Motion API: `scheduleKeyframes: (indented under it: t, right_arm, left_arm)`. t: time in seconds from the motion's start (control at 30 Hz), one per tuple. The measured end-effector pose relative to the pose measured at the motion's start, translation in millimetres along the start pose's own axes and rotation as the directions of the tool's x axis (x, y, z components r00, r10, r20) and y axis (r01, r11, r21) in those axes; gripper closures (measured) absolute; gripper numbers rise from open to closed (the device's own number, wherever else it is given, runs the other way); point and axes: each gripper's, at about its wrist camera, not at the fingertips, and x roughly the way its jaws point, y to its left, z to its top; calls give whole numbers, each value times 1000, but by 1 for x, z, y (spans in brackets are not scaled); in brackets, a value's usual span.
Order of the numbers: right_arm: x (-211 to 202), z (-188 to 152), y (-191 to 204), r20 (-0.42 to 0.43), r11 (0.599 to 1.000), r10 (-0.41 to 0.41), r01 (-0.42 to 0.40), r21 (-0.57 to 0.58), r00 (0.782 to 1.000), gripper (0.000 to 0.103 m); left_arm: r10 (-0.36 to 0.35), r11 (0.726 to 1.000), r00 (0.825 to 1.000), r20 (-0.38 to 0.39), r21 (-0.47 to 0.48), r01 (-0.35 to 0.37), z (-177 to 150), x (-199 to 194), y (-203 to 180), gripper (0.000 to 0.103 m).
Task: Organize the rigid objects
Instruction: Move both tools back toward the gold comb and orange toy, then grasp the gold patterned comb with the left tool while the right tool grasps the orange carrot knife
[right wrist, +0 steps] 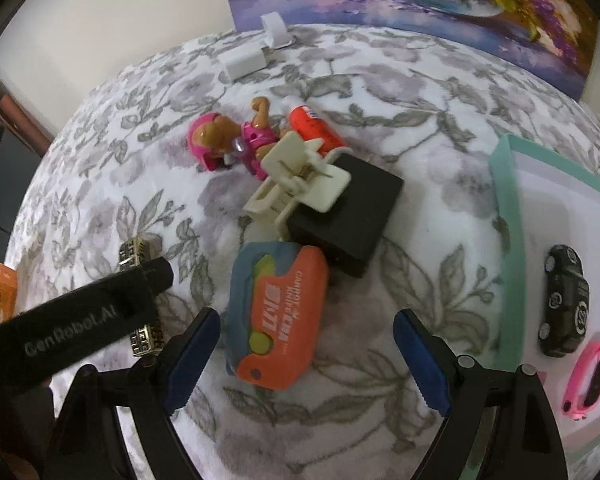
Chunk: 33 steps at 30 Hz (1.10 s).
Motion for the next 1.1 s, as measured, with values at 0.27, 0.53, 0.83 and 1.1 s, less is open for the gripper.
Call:
scheduleKeyframes:
  t: [0.27,0.53,0.83,1.1]
  right_arm:
    - [6,-1,14,30,995,-82,84,-55,996,20]
    - [3,-4,23,46,992,-71,75,-100,996,44]
    - [-3,-12,17,34,994,-33,36,-103,999,57]
    - [-9,-17,8,15,997,-8,9,-80,1000,57]
  left_arm:
    - [49,998,999,-2,46,-48,-2,11,-9,22]
    - [41,996,999,1,75,-41,-4,2,-21,48]
    - [46,992,999,7,121,-46,-11,-9,-44,82]
    - [25,993,1000,2,115,-25,-20,-18,-48,82]
